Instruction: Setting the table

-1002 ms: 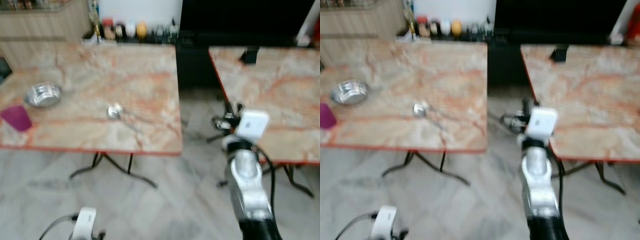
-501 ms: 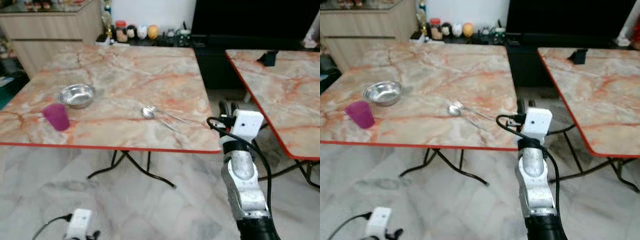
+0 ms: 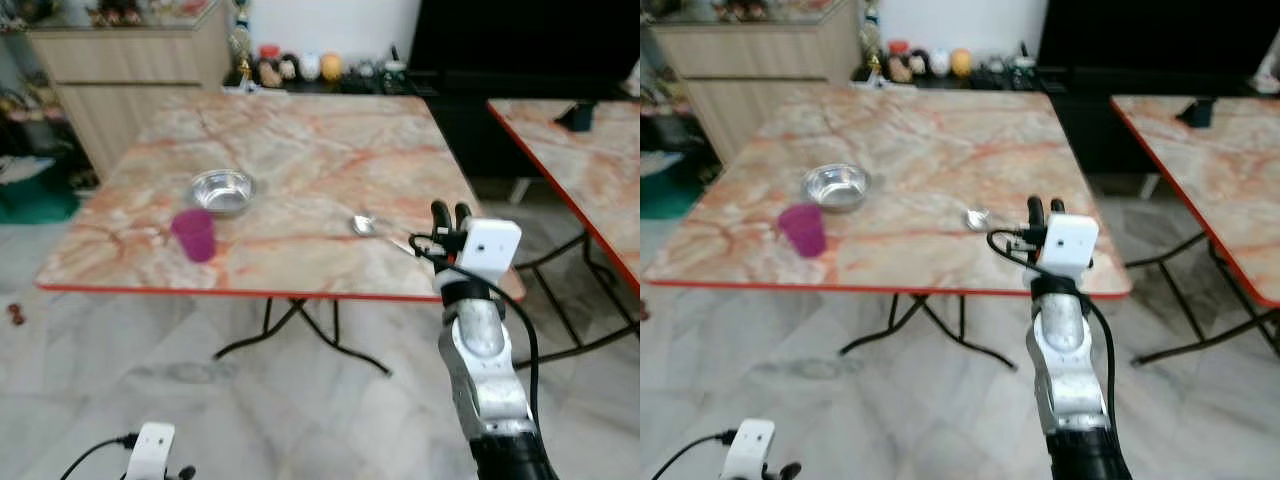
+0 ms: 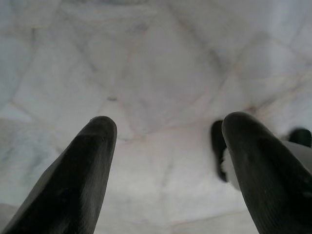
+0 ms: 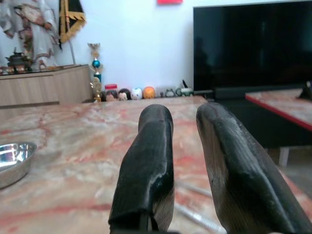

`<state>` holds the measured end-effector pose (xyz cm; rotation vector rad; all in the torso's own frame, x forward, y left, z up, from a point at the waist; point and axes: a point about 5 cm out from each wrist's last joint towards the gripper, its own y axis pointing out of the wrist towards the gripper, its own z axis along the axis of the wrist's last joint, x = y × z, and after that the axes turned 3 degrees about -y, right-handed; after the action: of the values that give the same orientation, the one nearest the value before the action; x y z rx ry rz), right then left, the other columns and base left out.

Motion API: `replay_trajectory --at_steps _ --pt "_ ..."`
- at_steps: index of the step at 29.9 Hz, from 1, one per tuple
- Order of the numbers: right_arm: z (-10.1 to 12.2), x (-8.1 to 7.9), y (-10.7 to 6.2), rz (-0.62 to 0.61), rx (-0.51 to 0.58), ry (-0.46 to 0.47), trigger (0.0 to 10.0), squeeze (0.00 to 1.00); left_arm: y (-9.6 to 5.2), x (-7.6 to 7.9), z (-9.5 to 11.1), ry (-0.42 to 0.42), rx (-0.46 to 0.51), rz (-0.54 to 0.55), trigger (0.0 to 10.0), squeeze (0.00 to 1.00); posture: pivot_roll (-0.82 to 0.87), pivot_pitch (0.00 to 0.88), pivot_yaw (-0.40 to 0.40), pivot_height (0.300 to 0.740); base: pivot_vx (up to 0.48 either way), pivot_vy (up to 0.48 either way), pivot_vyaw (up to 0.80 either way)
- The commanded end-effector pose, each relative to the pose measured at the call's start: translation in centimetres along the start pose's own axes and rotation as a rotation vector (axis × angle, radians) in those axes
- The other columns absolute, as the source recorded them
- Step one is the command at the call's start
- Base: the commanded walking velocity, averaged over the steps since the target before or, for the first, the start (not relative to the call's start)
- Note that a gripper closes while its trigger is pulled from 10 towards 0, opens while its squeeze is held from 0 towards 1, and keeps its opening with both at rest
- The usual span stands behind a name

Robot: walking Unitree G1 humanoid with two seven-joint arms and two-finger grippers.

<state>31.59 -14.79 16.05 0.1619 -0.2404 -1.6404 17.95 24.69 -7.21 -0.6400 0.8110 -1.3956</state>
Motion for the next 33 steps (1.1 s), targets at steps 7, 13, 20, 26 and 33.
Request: replay_trajectory --at_steps 7,13,20,26,33 --pt "-0.2 0.7 -0.1 -0.015 -0.002 -0.001 10.0 0.00 0.1 0.8 -0.1 0.015 -0.007 -0.021 10.0 0.00 0.00 0.000 0.007 0.731 0.000 0.407 0.00" --pt "-0.2 0.4 0.0 -0.002 -0.001 0.004 10.0 0.00 0.4 2.7 0.3 0.031 0.008 -0.045 10.0 0.00 0.00 0.000 0.001 0.731 0.000 0.404 0.00" --pt "-0.1 0.4 0.1 0.001 0.002 0.004 10.0 0.00 0.6 3.9 0.5 0.033 0.011 -0.056 10.0 0.00 0.00 0.000 -0.001 0.731 0.000 0.403 0.00" --pt "-0.2 0.4 -0.1 -0.001 -0.003 0.006 10.0 0.00 0.6 3.9 0.5 0.055 0.005 -0.041 10.0 0.00 0.00 0.000 -0.002 0.731 0.000 0.067 0.00" --pt "-0.3 0.4 0.0 -0.004 -0.005 0.009 10.0 0.00 0.5 3.2 0.4 0.046 0.002 -0.029 10.0 0.00 0.01 0.000 -0.006 0.731 0.000 0.000 0.00"
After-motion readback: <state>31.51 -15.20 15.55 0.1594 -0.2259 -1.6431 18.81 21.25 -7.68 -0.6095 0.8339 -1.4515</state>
